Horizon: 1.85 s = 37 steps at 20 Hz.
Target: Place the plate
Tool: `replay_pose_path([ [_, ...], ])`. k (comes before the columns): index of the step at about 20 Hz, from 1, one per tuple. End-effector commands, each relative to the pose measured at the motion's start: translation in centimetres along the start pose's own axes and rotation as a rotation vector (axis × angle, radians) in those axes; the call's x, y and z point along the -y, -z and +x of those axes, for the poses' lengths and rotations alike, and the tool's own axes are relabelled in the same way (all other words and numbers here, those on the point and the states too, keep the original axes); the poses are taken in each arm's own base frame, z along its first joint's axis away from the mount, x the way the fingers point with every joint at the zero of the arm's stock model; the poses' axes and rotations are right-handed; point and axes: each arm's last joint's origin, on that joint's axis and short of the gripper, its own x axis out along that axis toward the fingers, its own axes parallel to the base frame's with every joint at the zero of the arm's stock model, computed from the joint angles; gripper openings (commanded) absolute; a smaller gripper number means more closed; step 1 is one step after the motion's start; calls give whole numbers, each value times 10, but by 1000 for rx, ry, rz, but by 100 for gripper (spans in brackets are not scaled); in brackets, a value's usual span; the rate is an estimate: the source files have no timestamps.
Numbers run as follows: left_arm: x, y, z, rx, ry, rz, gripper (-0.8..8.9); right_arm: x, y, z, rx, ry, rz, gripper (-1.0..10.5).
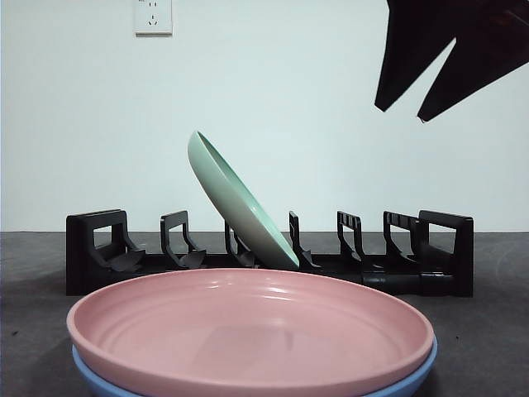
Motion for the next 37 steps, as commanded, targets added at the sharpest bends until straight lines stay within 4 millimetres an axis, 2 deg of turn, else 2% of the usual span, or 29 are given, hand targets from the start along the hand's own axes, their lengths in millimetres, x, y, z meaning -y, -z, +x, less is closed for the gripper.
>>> replay_pose_path([
  [1,-2,-4,-4,13,-17,22,343,-4,-9,-1,12,-45,43,278],
  [3,-2,-3,-4,9,-19,21,343,-8,-27,-4,-16,-94,72,278],
  [7,-2,-4,-3,9,-19,17,343,-18,-83,3,-117,-117,74,278],
  [10,-2,-4,-3,9,-19,17,343,-25,-119,22,-158,-142,79,278],
  [12,-2,-4,-3,9,-19,13,343,-32,-136,35,-159,-152,71,278],
  [16,-2,-4,-3,13,-18,-9,343,-43,-159,64,-155,-167,56,278],
  [24,-2,-4,-3,16,-18,-10,343,-54,-167,115,-157,-220,42,277],
  [33,-2,-4,-3,15,-18,-10,343,-54,-162,150,-190,-212,40,276],
  [37,-2,-4,-3,15,-18,-10,343,-54,-159,156,-207,-207,41,138],
])
